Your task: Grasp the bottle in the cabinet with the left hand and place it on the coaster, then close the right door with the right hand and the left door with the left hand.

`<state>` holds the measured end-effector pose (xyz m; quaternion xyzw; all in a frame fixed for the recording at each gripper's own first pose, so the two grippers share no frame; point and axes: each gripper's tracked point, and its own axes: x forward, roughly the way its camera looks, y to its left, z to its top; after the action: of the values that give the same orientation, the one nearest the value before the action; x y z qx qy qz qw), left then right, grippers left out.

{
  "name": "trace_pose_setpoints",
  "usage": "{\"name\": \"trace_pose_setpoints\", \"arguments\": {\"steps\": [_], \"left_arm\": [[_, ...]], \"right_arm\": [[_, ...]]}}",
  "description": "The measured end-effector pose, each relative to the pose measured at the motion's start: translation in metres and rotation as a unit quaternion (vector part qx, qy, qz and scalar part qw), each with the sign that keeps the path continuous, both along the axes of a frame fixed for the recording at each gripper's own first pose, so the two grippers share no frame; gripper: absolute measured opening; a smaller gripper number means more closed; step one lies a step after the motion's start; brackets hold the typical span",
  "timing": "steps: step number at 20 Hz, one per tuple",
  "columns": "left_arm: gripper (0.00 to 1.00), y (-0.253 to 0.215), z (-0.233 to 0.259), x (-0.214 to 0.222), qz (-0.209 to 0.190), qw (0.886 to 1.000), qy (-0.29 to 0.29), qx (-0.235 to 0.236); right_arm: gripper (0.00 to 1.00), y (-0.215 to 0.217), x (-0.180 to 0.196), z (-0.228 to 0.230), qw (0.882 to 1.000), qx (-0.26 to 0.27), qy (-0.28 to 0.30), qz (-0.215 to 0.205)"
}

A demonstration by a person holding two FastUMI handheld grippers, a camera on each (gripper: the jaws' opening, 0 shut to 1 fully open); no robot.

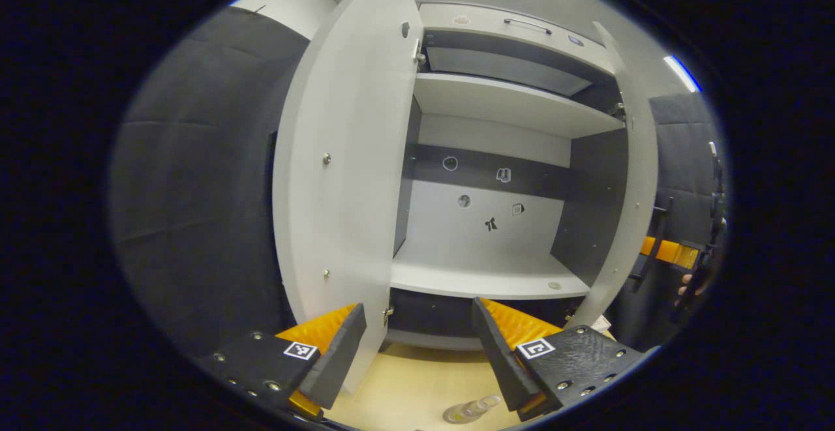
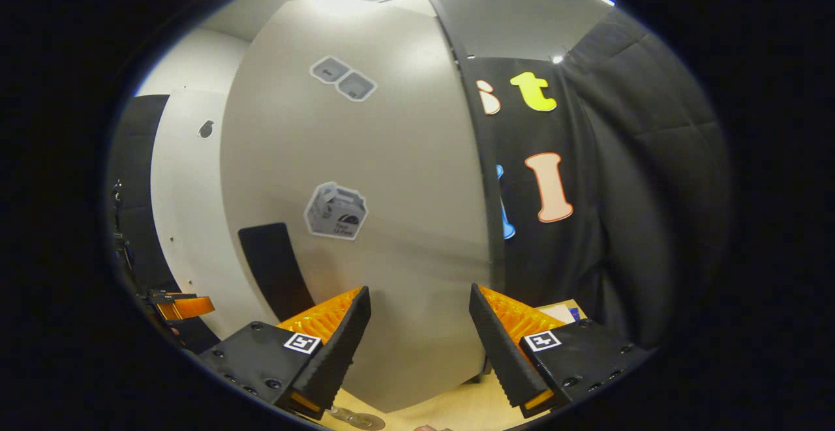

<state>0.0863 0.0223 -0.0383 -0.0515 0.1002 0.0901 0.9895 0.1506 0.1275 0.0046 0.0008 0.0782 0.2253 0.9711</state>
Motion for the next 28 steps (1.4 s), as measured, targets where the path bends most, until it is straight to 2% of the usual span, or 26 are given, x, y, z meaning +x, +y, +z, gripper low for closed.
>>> {"name": "trace_pose_setpoints", "arguments": {"steps": [9,18,20,24,28], "left_arm": [[0.94,0.035,0.02,-0.041,0.003,0.999,-0.039,-0.011],[0.94,0.074,0.018,-0.085,-0.009,0.999,-0.044,-0.003],[0.94,0.085,0.019,-0.089,-0.012,0.999,-0.046,-0.017],[0.94,0.126,0.02,-0.093,-0.009,0.999,-0.048,0.0],[0.94,0.165,0.027,-0.082,-0.018,0.998,-0.057,-0.006]], "right_arm": [[0.97,0.017,-0.02,-0.031,0.999,-0.004,0.046,0.0],[0.98,0.038,-0.035,-0.026,1.0,-0.005,0.026,-0.005],[0.98,0.041,-0.044,-0.028,1.0,-0.001,0.02,-0.008],[0.98,0.045,-0.051,-0.028,1.0,0.008,0.004,-0.022],[0.98,0.045,-0.066,-0.027,0.999,0.015,-0.004,-0.04]]}}
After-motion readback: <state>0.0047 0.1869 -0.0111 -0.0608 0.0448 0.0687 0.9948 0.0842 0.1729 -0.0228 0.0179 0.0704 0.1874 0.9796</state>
